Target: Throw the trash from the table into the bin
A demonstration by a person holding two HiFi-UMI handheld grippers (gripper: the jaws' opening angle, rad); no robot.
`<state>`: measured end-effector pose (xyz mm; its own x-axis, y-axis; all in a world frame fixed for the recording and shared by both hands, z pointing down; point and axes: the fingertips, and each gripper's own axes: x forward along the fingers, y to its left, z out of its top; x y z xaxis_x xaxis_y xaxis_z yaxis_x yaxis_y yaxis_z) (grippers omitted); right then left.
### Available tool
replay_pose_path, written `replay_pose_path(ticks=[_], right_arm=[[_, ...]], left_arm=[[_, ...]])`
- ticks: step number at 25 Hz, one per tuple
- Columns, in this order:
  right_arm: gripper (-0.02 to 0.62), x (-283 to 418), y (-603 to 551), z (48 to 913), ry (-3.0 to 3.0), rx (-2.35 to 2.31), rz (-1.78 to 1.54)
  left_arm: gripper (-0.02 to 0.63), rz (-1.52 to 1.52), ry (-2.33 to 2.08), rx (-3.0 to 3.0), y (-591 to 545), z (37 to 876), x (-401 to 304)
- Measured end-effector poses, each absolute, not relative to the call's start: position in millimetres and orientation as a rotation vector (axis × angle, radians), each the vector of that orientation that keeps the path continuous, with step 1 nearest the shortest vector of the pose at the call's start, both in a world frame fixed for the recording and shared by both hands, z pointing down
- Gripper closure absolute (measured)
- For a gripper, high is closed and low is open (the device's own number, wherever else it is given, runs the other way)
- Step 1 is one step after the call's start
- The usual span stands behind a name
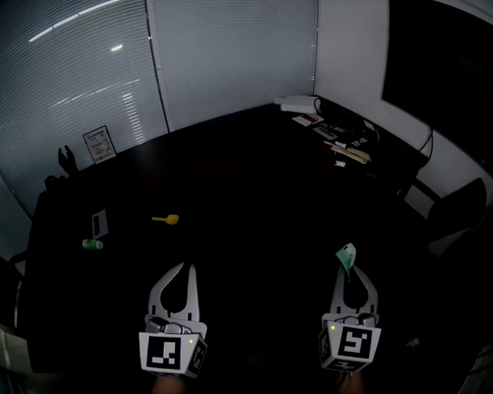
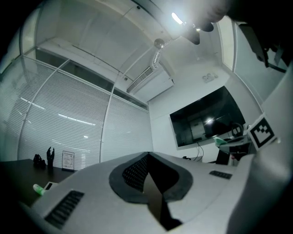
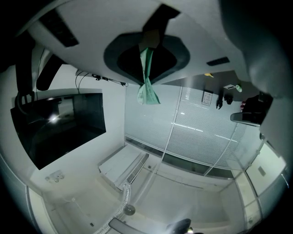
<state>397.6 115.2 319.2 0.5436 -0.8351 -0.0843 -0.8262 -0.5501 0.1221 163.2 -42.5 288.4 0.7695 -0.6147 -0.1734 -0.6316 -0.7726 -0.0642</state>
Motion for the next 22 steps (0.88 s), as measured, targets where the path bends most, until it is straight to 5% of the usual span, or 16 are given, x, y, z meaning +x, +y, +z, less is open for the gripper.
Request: replay_pose_path(ticks=[22], right_arm=[[0.572, 435, 139, 479, -1.450, 2.638, 0.162]], left_arm=[[0.609, 0.063, 1.028, -2.867, -21, 367, 203]])
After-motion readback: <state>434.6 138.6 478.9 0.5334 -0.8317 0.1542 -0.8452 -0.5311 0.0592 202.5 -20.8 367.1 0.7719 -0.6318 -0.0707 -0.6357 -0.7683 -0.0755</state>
